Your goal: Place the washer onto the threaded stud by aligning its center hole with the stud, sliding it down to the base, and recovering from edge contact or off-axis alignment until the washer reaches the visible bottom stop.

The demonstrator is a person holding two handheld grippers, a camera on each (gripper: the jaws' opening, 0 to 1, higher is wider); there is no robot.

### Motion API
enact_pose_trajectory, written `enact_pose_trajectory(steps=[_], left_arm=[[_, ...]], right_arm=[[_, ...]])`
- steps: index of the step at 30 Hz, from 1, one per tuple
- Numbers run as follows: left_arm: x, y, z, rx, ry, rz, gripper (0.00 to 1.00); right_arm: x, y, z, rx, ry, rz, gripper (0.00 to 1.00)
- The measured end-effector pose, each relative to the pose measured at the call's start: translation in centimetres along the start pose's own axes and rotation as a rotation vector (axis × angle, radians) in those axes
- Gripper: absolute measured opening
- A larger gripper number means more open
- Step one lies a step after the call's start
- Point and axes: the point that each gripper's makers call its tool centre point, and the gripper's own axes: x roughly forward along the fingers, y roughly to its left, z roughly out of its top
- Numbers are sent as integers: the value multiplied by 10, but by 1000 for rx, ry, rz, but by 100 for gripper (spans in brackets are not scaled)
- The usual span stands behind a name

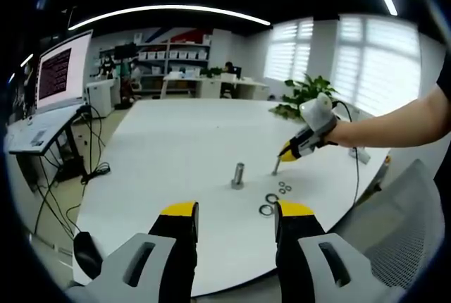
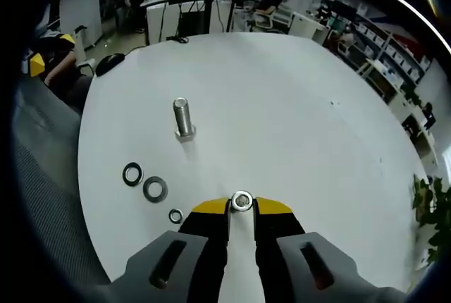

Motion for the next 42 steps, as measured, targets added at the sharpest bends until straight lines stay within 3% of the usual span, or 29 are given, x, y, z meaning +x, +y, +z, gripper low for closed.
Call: enact_pose_trajectory(steps=[20,42], left_arm=[[0,0,-1,0,4,-2,41],[0,0,0,-1,-1,-6,41]], right_arm=[[3,0,0,-34,23,2,13],[1,0,-4,-8,35,21,15]])
